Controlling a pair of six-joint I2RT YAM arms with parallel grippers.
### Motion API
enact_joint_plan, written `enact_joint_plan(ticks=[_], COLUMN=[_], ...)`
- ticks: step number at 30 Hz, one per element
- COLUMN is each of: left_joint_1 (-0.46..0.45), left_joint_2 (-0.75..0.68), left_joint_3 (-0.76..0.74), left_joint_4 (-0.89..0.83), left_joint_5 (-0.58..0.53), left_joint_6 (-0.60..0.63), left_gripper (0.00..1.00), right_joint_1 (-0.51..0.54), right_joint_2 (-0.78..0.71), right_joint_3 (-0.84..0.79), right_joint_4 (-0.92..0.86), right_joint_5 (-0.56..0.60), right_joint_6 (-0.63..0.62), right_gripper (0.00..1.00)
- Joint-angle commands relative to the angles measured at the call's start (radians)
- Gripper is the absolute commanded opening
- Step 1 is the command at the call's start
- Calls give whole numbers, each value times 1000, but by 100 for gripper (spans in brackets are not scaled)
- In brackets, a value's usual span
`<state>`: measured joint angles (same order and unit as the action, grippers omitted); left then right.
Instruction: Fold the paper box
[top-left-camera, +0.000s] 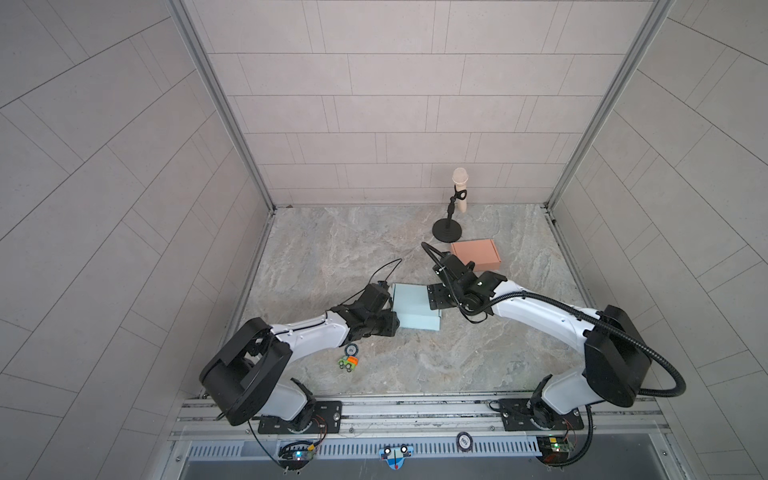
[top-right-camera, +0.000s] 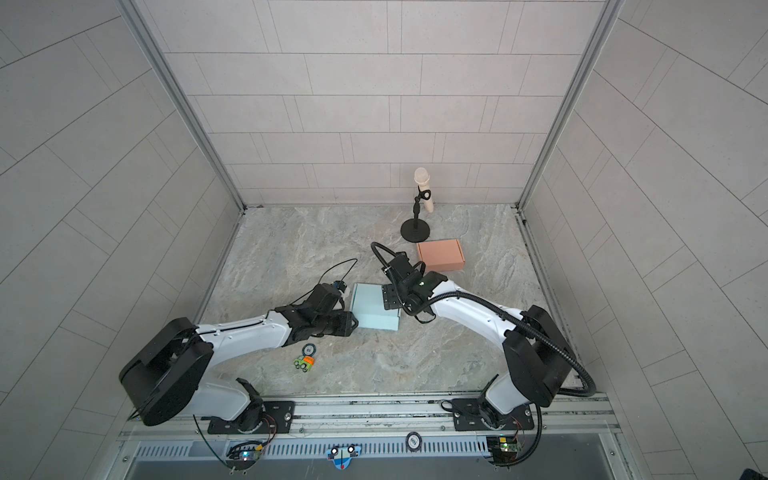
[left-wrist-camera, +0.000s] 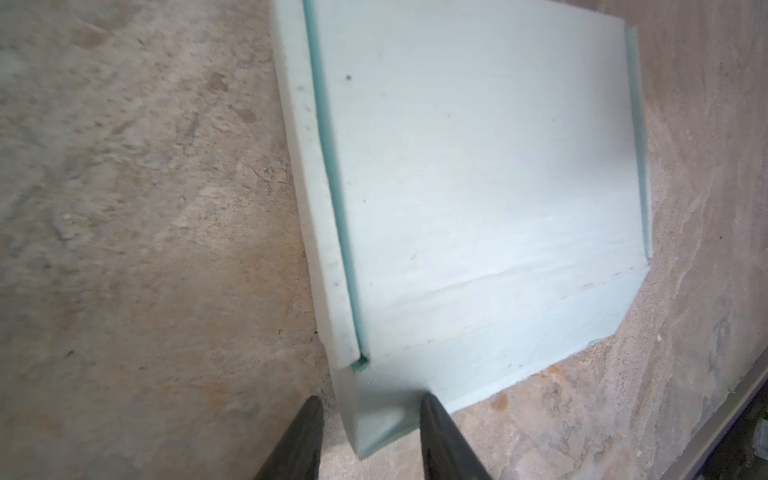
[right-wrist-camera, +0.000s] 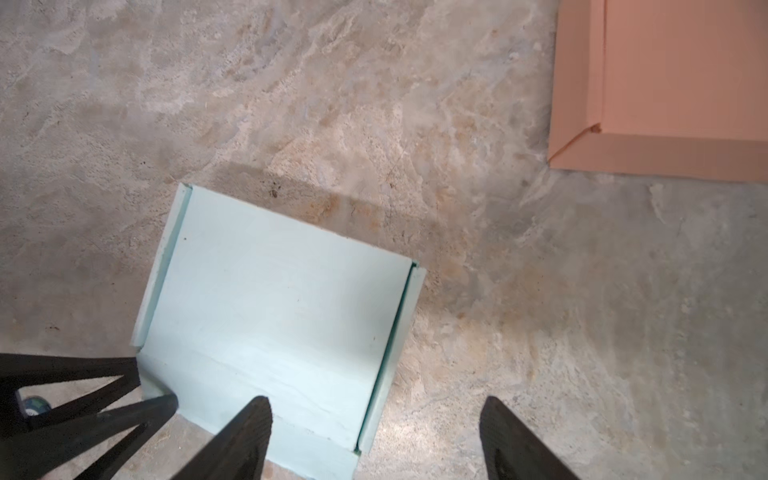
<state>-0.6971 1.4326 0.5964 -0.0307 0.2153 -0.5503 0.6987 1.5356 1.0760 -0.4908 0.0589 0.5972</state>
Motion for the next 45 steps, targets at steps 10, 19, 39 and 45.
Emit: enact_joint_plan(ticks=[10,19,39,45], left_joint_1=[-4,-4,-4,-3], left_joint_2=[5,5,40,62], left_joint_3=[4,-7,0,1], left_joint_4=[38,47,54,75], left_joint_5=[-7,-7,-62,-64], left_joint_6=[-16,-14,-6,-12], left_gripper=[45,46,59,58], right_joint_1=[-58,-64,-59,-49], right_joint_2=[128,211,288,294], right_joint_3=[122,153,136,137], right_joint_4=[20,50,84,83], right_joint_5=[-70,-94,-119,-120], right_joint_6=[-85,-92,-94,-94], right_gripper=[82,81,78,77])
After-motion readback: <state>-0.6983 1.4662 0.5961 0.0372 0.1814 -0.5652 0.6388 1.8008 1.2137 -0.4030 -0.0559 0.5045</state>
